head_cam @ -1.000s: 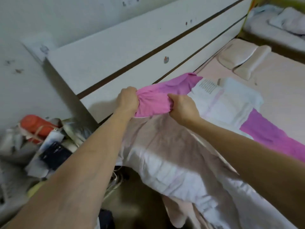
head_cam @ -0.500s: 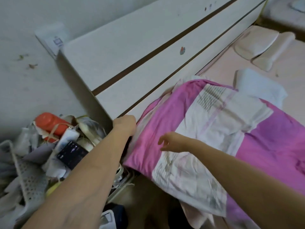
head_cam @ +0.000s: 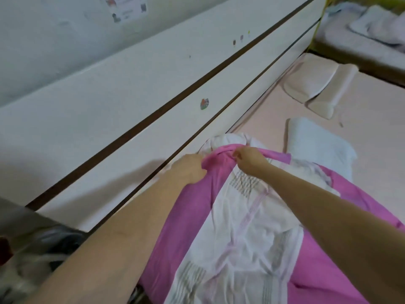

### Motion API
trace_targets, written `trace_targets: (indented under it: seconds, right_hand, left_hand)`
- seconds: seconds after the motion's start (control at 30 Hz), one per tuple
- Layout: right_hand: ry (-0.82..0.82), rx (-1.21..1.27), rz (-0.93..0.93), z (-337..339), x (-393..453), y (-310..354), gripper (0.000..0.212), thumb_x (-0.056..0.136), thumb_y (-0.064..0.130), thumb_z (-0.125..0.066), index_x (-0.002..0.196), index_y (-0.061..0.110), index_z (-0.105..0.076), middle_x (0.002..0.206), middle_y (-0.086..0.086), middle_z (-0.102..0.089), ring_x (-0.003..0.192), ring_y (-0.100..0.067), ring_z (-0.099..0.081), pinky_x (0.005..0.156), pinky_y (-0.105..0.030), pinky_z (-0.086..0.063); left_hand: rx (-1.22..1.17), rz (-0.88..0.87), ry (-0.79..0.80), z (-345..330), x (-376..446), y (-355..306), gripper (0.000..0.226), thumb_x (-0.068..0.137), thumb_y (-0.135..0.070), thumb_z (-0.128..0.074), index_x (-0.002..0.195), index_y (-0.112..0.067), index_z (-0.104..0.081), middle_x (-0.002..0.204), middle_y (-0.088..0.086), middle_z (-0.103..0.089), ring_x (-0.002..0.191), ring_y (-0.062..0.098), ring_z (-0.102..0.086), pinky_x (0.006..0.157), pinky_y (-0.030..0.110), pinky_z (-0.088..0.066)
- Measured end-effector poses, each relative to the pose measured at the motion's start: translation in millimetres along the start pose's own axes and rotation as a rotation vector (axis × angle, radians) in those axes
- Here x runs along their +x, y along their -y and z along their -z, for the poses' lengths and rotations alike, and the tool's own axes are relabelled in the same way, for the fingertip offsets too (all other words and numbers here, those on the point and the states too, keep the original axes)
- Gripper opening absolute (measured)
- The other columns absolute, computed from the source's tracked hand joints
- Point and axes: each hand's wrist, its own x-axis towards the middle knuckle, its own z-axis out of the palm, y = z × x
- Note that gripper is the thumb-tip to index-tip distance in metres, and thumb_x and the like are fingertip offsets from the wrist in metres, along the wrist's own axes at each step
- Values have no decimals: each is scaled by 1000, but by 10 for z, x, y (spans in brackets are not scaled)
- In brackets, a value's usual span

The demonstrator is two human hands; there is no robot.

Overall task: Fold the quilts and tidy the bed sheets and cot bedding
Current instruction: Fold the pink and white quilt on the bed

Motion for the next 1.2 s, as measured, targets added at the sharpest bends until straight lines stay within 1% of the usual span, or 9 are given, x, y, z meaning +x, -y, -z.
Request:
trace_targets:
  seconds: [0.4,0.47,0.53,0.63,0.77,0.9,1.03,1.13,1.2]
  right_hand:
    - [-18,-32,-185,-279,908,-1079,38,87,1,-48,123,12,-49,113,-11,-53,90,-21,-48,73,-34,-45]
    - [-7,-2,-222,-320,1029,-1255,40,85,6,-52,124,12,-49,116,-12,-53,100,-26,-52,84,-40,-49]
    - [12,-7,-253,-348,1110,-1422,47,85,15,-58,130,15,-47,122,-11,-53,110,-28,-51,93,-42,-46]
    - [97,-14,-285,-397,1135,-1640,65,80,21,-64,141,23,-40,136,-10,-46,126,-28,-43,107,-42,-36]
    - [311,-273,-325,-460,1037,-1855,66,87,17,-54,148,27,-30,155,-8,-17,145,-28,-8,118,-53,-6]
    - [108,-114,-296,-437,969,-1759,34,90,10,-50,123,7,-58,132,-14,-50,124,-29,-46,104,-37,-37]
    - [-331,350,-105,-208,846,-1275,9,82,-10,-56,86,-14,-62,100,-24,-57,92,-35,-58,78,-27,-44]
    - [-243,378,287,-35,623,-833,8,77,-10,-64,82,-6,-65,111,-19,-55,107,-28,-53,96,-17,-35]
    - [-86,321,466,-9,439,-677,16,72,-10,-65,85,-1,-65,116,-17,-54,115,-26,-50,102,-27,-37]
  left_hand:
    - [-319,-81,-6,-435,1642,-444,19,93,-40,-52,96,-22,-58,87,-7,-60,90,21,-60,66,18,-40]
    - [-353,-98,39,-547,1895,-590,36,90,-44,-57,115,-19,-55,96,-9,-59,90,18,-58,70,20,-43]
    - [-272,-99,138,-645,2062,-700,55,85,-48,-63,127,-14,-49,105,1,-61,96,21,-59,80,30,-47]
    - [-130,-173,282,-746,2158,-791,16,86,-24,-63,86,-9,-60,92,10,-66,91,27,-63,71,28,-45]
    - [-168,-385,627,-699,2023,-756,15,85,-5,-55,81,2,-68,69,-2,-62,66,8,-54,56,5,-37]
    - [-527,-121,1036,-501,1878,-687,12,92,-20,-60,94,-11,-68,73,-6,-65,62,4,-56,60,13,-46]
    - [-1033,386,525,-287,2126,-693,56,85,-63,-56,101,-10,-64,104,11,-69,90,23,-64,84,36,-53]
    - [-1200,463,543,-27,2273,-840,71,64,-78,-65,99,-17,-54,79,14,-65,67,26,-65,65,37,-57]
    - [-1037,369,539,-31,2252,-1014,64,68,-48,-81,114,-12,-54,77,13,-67,57,20,-63,50,26,-50]
